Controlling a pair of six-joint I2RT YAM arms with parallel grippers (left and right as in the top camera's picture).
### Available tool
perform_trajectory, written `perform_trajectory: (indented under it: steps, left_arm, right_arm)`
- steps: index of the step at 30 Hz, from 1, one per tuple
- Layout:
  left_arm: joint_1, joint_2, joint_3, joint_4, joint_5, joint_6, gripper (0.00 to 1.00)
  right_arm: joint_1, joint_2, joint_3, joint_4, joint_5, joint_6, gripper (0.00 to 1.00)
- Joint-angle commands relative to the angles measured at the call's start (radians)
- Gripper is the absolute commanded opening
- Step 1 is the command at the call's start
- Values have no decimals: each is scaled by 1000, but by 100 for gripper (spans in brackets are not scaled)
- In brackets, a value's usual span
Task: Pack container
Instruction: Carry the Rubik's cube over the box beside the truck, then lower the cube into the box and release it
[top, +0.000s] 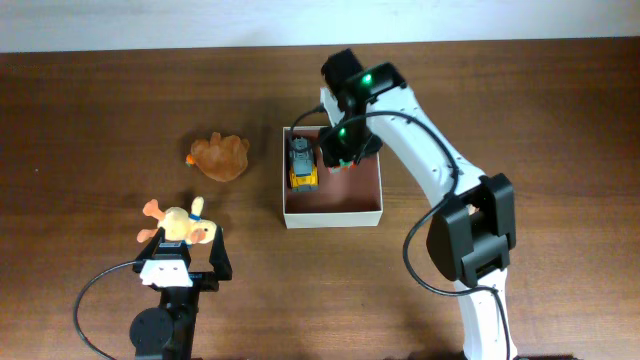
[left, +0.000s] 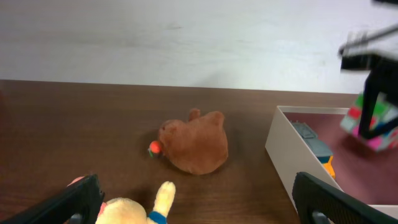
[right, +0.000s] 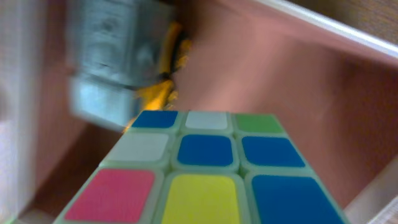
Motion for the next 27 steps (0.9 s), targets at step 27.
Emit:
perform_trajectory:
  steps: [27]
  left_arm:
    - [4,-8,-6,-1,-3,16,99]
  right_arm:
    - [-30,-2,-113,204,211,85,75]
